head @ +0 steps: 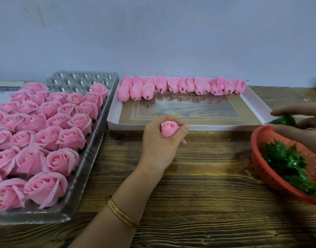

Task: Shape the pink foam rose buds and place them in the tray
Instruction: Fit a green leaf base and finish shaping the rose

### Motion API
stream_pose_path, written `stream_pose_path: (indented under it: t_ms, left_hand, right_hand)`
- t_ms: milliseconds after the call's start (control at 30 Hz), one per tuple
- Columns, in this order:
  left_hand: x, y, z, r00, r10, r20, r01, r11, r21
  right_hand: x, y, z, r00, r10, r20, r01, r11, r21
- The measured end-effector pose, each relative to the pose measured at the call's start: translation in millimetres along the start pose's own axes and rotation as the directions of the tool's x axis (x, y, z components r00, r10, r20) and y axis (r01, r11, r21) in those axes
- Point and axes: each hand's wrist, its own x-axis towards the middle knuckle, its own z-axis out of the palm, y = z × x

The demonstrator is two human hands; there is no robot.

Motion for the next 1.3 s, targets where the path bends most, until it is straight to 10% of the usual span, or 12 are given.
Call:
stream_pose_path:
  t_ms: [300, 800, 1300]
  left_hand:
    - [1.1, -1.0, 0.3, 1.0, -0.018, -0.018, 0.018, 1.0, -0.001]
    - [9.1, -3.0, -2.0, 0.988, -0.088, -0.13, 0.059, 0.976, -0.21]
    - [6.5, 5.1, 0.5, 0.976, -0.219, 0.003, 0.202, 0.892, -0.405]
  right_hand:
    - [-34.1, -125.1, 40.1, 0.941, -0.296, 0.162, 0.098, 0.7, 0.707]
    - [-45.5, -150.3, 119.7, 0.933, -0.096, 0.346, -0.214, 0.627, 0.749]
    - [-56.3, -159.6, 141.1, 0.969, -0.058, 0.241, -0.152, 0.63, 0.762]
